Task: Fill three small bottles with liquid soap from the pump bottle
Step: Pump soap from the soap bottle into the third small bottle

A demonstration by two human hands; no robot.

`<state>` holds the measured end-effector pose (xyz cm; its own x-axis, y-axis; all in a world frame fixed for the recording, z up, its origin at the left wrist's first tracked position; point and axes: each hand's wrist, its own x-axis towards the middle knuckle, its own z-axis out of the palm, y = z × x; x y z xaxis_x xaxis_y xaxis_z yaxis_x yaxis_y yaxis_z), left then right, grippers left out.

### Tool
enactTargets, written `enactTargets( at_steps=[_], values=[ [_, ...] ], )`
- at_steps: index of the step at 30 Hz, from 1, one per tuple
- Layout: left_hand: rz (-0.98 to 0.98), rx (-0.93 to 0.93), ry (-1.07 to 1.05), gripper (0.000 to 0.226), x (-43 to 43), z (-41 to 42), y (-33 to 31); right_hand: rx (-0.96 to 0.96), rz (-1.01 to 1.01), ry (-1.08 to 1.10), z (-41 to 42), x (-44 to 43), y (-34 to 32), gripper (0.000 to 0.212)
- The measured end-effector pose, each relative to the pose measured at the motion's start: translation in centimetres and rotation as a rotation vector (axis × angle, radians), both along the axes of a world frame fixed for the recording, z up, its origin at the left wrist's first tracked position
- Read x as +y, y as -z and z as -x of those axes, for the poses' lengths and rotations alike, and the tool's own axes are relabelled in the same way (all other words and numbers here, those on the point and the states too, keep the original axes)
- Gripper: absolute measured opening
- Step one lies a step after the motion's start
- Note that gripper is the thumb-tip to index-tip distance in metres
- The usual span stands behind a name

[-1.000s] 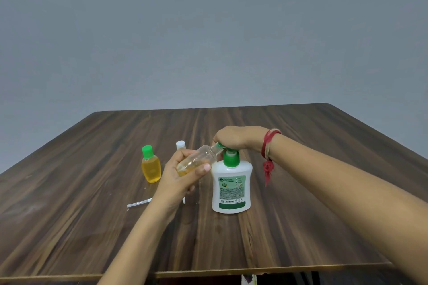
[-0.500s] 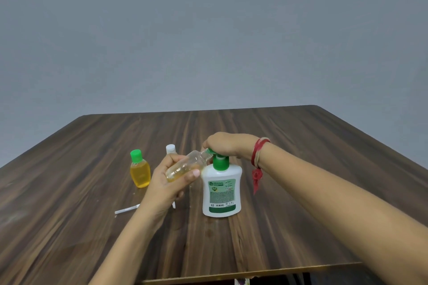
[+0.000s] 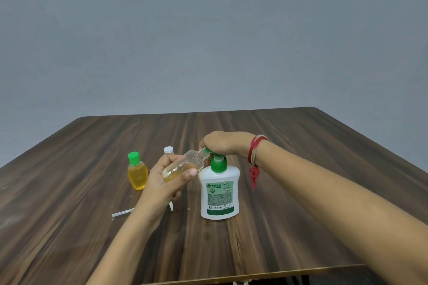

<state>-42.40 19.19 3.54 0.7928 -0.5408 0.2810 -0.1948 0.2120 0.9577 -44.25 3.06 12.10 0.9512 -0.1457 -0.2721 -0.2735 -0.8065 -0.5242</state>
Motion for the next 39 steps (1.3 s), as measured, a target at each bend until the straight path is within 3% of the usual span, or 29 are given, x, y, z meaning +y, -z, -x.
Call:
enactTargets(
  at_steps=[21,25,39],
  values=[
    [-0.016,-0.003,0.015,0.064,0.1,0.1,0.4,0.008,-0.010,0.013,0.6,0.4,0.0,0.033],
    [-0.004,0.004,0.016,0.057,0.1,0.1,0.0,-0.001,-0.008,0.001,0.7,0.5,-0.7,0.037],
    [-0.014,0.004,0.012,0.057,0.2,0.1,0.1,0.021,0.049,-0.009,0.4,0.5,0.2,0.025]
  ],
)
